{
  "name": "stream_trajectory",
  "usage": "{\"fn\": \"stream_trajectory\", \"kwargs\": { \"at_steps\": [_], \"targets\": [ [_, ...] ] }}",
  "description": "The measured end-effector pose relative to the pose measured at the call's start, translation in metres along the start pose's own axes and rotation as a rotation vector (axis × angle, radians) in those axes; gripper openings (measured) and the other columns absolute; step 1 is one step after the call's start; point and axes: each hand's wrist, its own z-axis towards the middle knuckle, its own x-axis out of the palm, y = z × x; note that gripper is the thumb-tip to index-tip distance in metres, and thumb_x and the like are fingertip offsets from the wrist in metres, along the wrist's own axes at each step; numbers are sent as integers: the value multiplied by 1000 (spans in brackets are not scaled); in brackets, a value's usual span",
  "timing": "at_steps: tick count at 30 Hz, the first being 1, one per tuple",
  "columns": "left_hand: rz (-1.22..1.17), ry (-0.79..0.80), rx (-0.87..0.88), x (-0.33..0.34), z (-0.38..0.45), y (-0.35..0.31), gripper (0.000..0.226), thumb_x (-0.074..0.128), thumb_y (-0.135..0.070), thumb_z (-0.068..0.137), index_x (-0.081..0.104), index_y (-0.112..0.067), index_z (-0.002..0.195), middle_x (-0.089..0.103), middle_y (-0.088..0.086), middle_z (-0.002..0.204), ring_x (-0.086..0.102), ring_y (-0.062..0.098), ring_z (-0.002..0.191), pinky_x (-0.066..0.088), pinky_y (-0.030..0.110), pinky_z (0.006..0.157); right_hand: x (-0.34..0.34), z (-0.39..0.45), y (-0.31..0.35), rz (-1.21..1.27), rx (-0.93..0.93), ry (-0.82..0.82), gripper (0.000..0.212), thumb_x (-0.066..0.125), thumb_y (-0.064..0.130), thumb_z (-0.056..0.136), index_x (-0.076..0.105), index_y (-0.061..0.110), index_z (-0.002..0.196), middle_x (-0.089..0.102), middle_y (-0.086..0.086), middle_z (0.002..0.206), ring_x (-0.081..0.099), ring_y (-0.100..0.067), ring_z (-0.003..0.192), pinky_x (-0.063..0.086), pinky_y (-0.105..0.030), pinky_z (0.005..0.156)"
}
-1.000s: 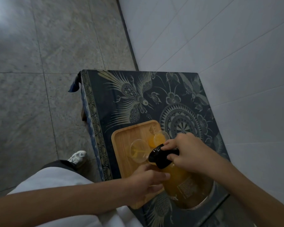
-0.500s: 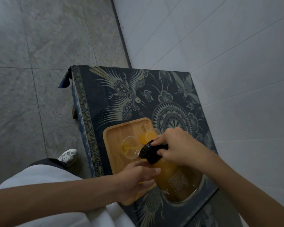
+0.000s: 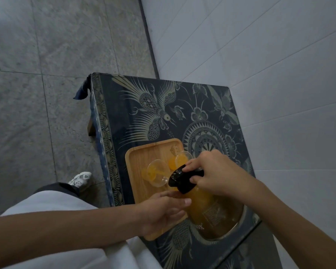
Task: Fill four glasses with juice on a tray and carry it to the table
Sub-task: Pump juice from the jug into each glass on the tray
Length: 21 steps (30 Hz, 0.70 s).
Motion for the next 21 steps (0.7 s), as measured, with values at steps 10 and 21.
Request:
{"fn": "stream_trajectory", "kwargs": {
  "at_steps": [10, 21],
  "targets": [
    [-28, 28, -16, 1, -1, -3, 54, 79, -4, 86, 60, -13, 135, 72, 6, 127, 66, 17, 117, 56, 29, 102, -1, 4, 0, -10, -6, 23, 39, 69, 24, 88, 72, 41, 123, 74, 8, 118, 69, -17, 104, 61, -40, 89],
    [-25, 93, -67, 0, 2, -2, 49, 79, -7, 88, 60, -11, 133, 80, 4, 106, 58, 18, 111, 59, 27, 92, -2, 6, -4, 19, 15, 38, 37, 72, 22, 88, 74, 38, 121, 73, 11, 120, 67, -12, 106, 60, -37, 89]
  ]
}}
